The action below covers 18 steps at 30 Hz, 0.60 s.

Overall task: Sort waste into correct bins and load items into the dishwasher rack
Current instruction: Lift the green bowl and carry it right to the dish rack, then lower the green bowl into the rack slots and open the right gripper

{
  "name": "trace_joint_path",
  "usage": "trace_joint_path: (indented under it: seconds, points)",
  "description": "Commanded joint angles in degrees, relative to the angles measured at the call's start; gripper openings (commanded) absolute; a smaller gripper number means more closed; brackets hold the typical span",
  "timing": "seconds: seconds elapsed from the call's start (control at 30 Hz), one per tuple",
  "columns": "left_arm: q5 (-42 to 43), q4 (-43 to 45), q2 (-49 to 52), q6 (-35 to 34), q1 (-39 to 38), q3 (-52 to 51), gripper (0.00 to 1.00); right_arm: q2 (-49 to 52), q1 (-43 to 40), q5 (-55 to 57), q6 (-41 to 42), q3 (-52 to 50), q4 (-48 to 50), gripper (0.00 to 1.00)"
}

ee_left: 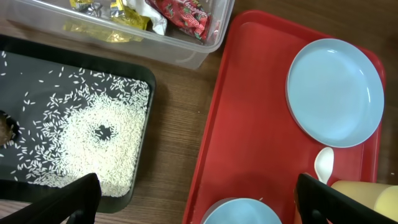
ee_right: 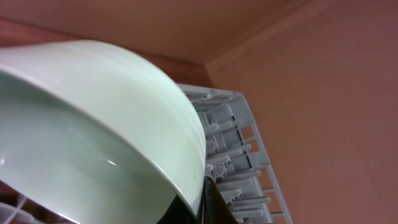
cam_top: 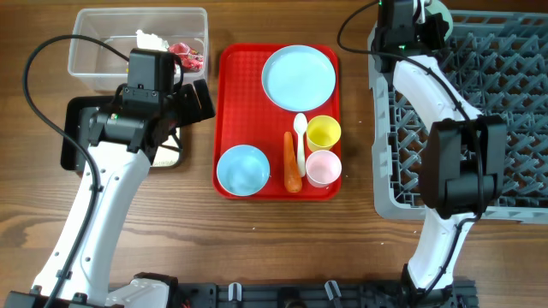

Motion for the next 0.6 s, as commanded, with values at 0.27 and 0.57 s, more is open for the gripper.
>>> trace_joint_path:
  seconds: [0.27,0.57]
  points:
    - [-0.4,0.0,0.4,-0.5,0.3,0.0,1.00,1.5,2.2,-6.5,1.4,-0.1,3.6,0.04]
    - [-0.4,0.0,0.4,-0.5,0.3,0.0,1.00,2.4,2.2,-1.8,2.1,-0.1,5.3,0.04]
